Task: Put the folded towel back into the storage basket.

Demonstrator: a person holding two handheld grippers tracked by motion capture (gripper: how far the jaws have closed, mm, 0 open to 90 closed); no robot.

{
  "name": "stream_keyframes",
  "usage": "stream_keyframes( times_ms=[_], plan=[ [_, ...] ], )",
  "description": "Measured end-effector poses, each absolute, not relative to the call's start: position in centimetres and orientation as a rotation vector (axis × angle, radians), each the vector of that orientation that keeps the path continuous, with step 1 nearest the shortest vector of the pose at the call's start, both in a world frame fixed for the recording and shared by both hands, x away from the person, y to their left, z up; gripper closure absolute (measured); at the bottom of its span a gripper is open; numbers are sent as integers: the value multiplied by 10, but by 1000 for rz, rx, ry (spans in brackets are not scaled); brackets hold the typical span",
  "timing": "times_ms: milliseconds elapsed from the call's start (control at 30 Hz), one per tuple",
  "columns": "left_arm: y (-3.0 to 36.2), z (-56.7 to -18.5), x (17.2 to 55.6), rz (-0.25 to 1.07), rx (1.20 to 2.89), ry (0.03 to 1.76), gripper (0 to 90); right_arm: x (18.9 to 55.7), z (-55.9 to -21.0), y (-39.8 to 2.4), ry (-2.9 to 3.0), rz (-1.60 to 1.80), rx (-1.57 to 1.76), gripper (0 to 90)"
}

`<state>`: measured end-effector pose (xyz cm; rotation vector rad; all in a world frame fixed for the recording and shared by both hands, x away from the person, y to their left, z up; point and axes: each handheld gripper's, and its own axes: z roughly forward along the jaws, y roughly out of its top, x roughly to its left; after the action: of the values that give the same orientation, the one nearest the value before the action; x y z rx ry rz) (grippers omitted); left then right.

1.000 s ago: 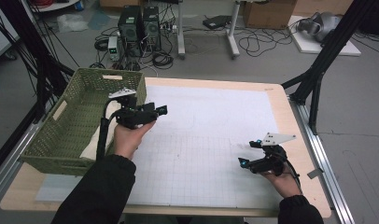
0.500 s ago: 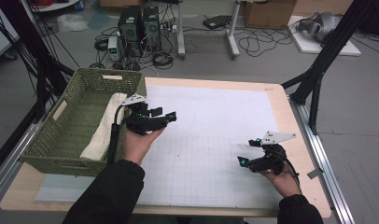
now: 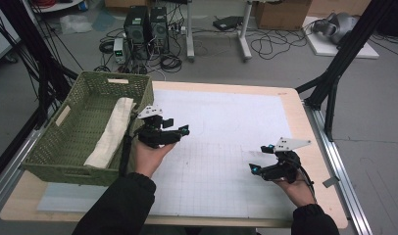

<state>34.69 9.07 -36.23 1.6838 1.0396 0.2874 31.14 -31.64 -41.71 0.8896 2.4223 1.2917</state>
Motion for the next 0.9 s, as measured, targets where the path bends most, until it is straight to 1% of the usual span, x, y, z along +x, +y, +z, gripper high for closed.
stream_keyframes(
  times_ms=[900],
  plan=[
    [78, -384, 334, 374, 1774, 1018, 298, 311, -416, -315, 2423, 1298, 888, 125]
  ],
)
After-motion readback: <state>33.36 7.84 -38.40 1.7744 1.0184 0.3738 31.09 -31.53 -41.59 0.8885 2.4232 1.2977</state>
